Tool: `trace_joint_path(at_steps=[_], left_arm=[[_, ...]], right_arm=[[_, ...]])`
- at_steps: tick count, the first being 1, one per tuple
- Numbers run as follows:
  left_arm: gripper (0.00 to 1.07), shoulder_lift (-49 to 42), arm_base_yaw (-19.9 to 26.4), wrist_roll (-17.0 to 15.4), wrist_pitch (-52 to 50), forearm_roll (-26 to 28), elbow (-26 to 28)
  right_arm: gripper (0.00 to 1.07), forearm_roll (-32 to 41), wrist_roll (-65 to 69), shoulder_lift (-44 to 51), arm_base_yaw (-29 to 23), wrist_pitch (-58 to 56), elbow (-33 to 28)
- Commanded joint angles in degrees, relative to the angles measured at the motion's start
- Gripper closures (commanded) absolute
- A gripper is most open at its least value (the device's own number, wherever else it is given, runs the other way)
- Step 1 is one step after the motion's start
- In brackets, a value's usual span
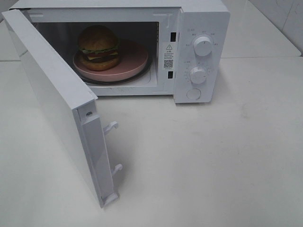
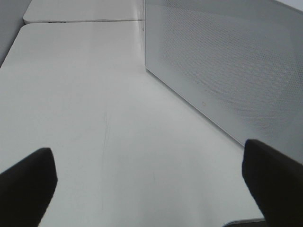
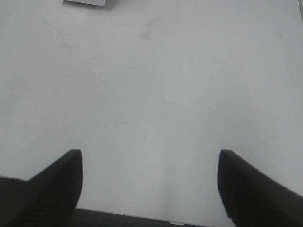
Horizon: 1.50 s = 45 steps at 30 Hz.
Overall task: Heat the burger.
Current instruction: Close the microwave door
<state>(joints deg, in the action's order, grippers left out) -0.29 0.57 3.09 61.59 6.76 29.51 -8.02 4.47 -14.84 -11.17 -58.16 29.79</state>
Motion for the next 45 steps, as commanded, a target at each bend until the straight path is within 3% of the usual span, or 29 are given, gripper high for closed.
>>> trace_joint_path(at_steps=[1, 15, 45], left_arm=[[0.07, -1.0, -0.3, -0.1, -0.5, 0.5, 0.1], [0.07, -1.0, -0.3, -0.1, -0.5, 0.5, 0.1], [0.07, -1.0, -0.3, -0.1, -0.5, 0.5, 0.1]], right_arm=[[0.31, 1.0, -0.4, 2.6, 2.1, 1.0, -1.3], [0.31, 1.4, -0.9, 16.7, 9.3, 1.0, -1.3], [0.31, 1.4, -0.8, 16.7, 9.4, 1.0, -1.3]])
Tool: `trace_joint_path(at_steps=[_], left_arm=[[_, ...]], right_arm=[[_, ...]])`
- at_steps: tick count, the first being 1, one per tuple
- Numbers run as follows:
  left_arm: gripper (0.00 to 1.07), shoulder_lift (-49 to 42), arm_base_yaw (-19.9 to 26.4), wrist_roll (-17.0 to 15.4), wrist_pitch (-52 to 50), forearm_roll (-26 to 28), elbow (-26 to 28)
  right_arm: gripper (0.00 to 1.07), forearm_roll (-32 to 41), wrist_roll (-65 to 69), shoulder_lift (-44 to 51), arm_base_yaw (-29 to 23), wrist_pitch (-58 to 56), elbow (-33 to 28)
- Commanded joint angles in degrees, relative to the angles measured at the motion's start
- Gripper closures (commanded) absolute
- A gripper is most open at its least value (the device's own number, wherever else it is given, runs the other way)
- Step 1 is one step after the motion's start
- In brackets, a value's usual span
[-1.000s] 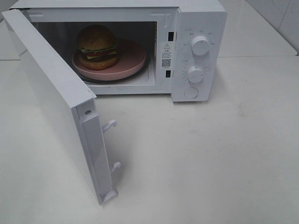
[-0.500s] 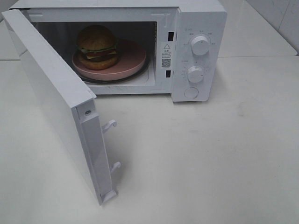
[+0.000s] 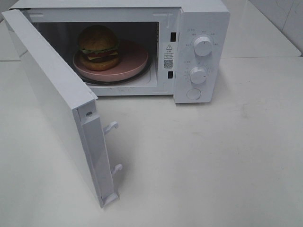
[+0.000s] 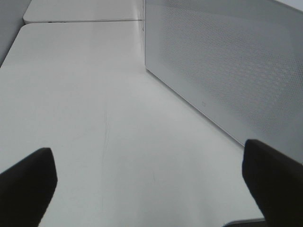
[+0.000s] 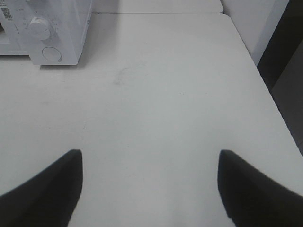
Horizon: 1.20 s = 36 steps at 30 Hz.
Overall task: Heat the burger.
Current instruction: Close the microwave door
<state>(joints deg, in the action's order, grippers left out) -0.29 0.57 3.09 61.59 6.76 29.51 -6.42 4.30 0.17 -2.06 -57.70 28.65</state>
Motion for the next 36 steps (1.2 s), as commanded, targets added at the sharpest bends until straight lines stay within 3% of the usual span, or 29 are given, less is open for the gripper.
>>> trace_joint_path(at_steps=[1, 23, 29, 34, 35, 36], left_arm=[[0.07, -1.0, -0.3, -0.1, -0.5, 0.5, 0.1], [0.07, -0.8, -0.3, -0.1, -0.6, 0.9, 0.1], [0.08, 2.8, -0.3, -0.1, -2.8, 2.0, 2.2], [0.22, 7.1, -0.3, -0.1, -7.2, 1.7, 2.7], [0.27, 7.9, -0.3, -0.1, -8.4, 1.5, 2.7], [0.39, 9.7, -0.3, -0.1, -10.7, 1.3, 2.7]], right_arm=[[0.31, -0.2, -0.6, 1.7, 0.3, 0.6, -0.1], [0.31, -0.2, -0.6, 1.7, 0.3, 0.6, -0.1], [0.31, -0.2, -0.6, 1.7, 0.3, 0.6, -0.1], [0.31, -0.2, -0.6, 1.7, 0.3, 0.6, -0.1], [0.31, -0.2, -0.6, 1.7, 0.3, 0.6, -0.1], [0.31, -0.2, -0.6, 1.7, 0.3, 0.6, -0.1]])
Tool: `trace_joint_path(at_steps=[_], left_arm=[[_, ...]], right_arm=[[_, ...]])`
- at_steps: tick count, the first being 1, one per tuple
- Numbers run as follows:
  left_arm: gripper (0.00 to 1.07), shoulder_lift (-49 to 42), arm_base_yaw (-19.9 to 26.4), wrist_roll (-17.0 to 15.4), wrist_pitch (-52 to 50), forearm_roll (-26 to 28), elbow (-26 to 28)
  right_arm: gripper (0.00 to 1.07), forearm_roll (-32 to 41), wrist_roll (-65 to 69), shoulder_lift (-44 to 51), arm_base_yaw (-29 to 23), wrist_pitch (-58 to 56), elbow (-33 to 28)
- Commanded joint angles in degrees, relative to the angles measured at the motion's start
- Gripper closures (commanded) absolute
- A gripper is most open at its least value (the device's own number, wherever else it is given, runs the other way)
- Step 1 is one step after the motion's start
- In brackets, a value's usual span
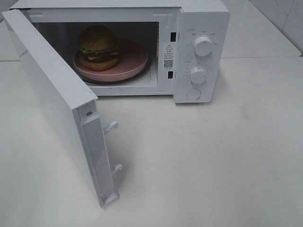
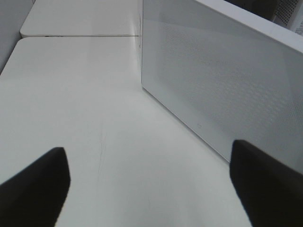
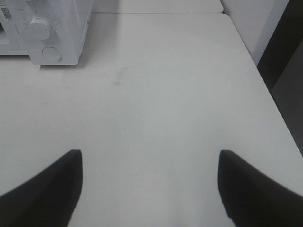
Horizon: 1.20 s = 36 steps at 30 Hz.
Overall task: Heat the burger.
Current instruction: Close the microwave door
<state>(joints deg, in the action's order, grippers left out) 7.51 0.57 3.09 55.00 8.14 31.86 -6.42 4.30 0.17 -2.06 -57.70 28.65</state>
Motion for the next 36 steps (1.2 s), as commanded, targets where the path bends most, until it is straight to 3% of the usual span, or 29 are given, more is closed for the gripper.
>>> trace_joint_path(at_steps=[1, 2, 3, 4, 5, 6, 7, 8, 9, 11, 17, 28, 32, 36], left_arm=[[0.39, 1.9, -0.3, -0.1, -4.1, -0.1, 0.3], [0.53, 3.9, -0.3, -0.1, -6.4, 0.1, 0.3], [0.6, 5.0, -0.3, -0.1, -7.3, 0.2, 0.3], [0.6, 5.0, -0.3, -0.1, -7.3, 0.2, 0.3], [0.71, 7.2, -0.3, -0.1, -9.2, 0.3, 0.3], [0.71, 7.2, -0.3, -0.1, -9.2, 0.3, 0.3], [0.77, 8.5, -0.3, -0.1, -10.3, -0.1, 0.3], [0.91, 10.9, -0.3, -0.1, -11.6, -0.8, 0.3], [0.91, 10.9, -0.3, -0.1, -11.6, -0.8, 0.3], [1.07, 15.0, -0.3, -0.1, -14.8, -1.4, 0.2], [1.07, 20.5, -0.3, -0.1, -27.0, -1.4, -2.6], [1.07, 30.2, -0.3, 0.0, -60.8, -2.3, -15.2], [1.07, 36.9, -0.3, -0.5, -76.2, -6.1, -19.7], [1.07, 43.5, -0.3, -3.1, -82.4, -10.3, -21.0]], right_arm=[[0.31, -0.2, -0.6, 1.7, 0.3, 0.6, -0.1], [0.31, -0.2, -0.6, 1.7, 0.3, 0.6, -0.1], [0.31, -0.2, -0.6, 1.7, 0.3, 0.6, -0.1], [0.31, -0.2, -0.6, 1.7, 0.3, 0.6, -0.1], [0.31, -0.2, -0.6, 1.7, 0.3, 0.6, -0.1], [0.31, -0.2, -0.6, 1.7, 0.3, 0.6, -0.1], [0.31, -0.2, -0.6, 1.7, 0.3, 0.6, -0.1], [0.31, -0.2, -0.6, 1.7, 0.3, 0.6, -0.1], [0.31, -0.2, -0.6, 1.7, 0.3, 0.6, -0.1], [0.31, -0.2, -0.6, 1.7, 0.3, 0.6, -0.1], [0.31, -0.2, -0.6, 1.7, 0.3, 0.6, -0.1], [0.31, -0.2, -0.6, 1.7, 0.3, 0.6, -0.1], [0.31, -0.2, -0.6, 1.7, 0.3, 0.6, -0.1], [0.31, -0.2, -0.6, 1.7, 0.3, 0.6, -0.1]])
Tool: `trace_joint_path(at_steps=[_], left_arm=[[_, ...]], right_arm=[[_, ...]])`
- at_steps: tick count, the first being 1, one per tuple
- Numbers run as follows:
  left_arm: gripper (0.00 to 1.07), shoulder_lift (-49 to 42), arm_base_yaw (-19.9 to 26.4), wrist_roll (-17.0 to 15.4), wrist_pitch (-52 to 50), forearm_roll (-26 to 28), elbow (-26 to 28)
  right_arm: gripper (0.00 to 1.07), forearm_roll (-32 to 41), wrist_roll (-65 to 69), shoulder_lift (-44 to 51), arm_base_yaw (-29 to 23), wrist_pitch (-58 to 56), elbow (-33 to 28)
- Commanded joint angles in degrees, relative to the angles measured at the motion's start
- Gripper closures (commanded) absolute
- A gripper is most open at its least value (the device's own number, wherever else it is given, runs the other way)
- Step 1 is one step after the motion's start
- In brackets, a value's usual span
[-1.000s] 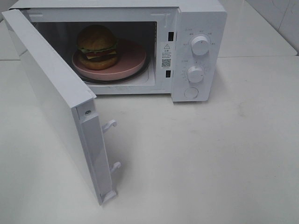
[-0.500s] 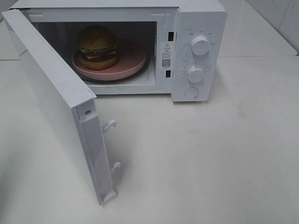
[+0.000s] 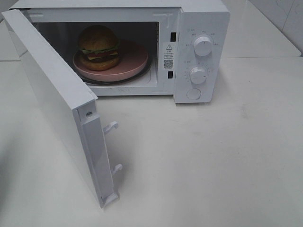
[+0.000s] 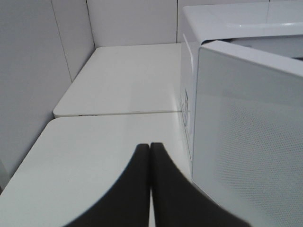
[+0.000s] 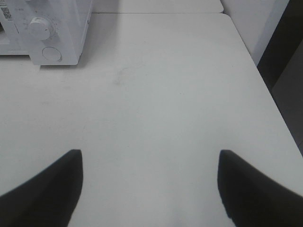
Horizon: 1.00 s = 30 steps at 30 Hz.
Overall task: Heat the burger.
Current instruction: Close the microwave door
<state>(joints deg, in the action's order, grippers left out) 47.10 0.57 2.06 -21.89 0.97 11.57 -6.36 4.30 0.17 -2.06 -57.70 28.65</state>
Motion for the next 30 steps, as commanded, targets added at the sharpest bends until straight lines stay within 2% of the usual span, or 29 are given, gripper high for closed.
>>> trace_joint_path(at_steps=[1, 3, 4, 6, 12, 14, 17, 19, 22, 24, 25, 27, 29, 30], left_arm=[[1.07, 3.9, -0.3, -2.1, -5.6, -3.1, -0.7], [1.07, 9.5, -0.3, -5.1, -9.7, -8.0, -0.7], [1.07, 9.5, -0.3, -5.1, -9.7, -8.0, -0.7], [1.07, 15.5, -0.3, -9.7, -14.2, -13.9, 0.1], [1.07, 21.3, -0.3, -11.5, -20.2, -17.4, 0.1], [1.07, 25.6, -0.3, -13.5, -24.8, -19.7, 0.5], [1.07, 26.7, -0.3, -14.3, -25.3, -20.7, 0.8], [1.07, 30.6, -0.3, -16.0, -28.6, -24.3, 2.3], [1.07, 31.6, -0.3, -16.4, -29.5, -24.6, 2.6], [1.07, 34.6, -3.2, -16.7, -30.5, -24.9, 3.2], [1.07, 34.6, -3.2, -16.7, -30.5, -24.9, 3.2], [1.07, 35.6, -4.4, -16.0, -30.5, -24.6, 3.4], [1.07, 39.0, -8.9, -13.1, -30.6, -21.9, 4.8], [1.07, 39.0, -8.9, -13.1, -30.6, -21.9, 4.8]], right_arm=[[0.31, -0.2, -0.6, 1.7, 0.3, 0.6, -0.1], [0.31, -0.2, -0.6, 1.7, 0.3, 0.6, -0.1], [0.31, -0.2, -0.6, 1.7, 0.3, 0.6, -0.1], [0.31, -0.2, -0.6, 1.7, 0.3, 0.6, -0.1], [0.31, -0.2, -0.6, 1.7, 0.3, 0.6, -0.1], [0.31, -0.2, -0.6, 1.7, 0.3, 0.6, -0.1], [0.31, -0.2, -0.6, 1.7, 0.3, 0.6, -0.1], [0.31, -0.2, -0.6, 1.7, 0.3, 0.6, -0.1], [0.31, -0.2, -0.6, 1.7, 0.3, 0.6, -0.1], [0.31, -0.2, -0.6, 1.7, 0.3, 0.6, -0.1], [0.31, -0.2, -0.6, 1.7, 0.3, 0.6, -0.1], [0.31, -0.2, -0.6, 1.7, 0.3, 0.6, -0.1], [0.31, -0.2, -0.6, 1.7, 0.3, 0.6, -0.1], [0.31, -0.2, -0.6, 1.7, 0.3, 0.6, -0.1]])
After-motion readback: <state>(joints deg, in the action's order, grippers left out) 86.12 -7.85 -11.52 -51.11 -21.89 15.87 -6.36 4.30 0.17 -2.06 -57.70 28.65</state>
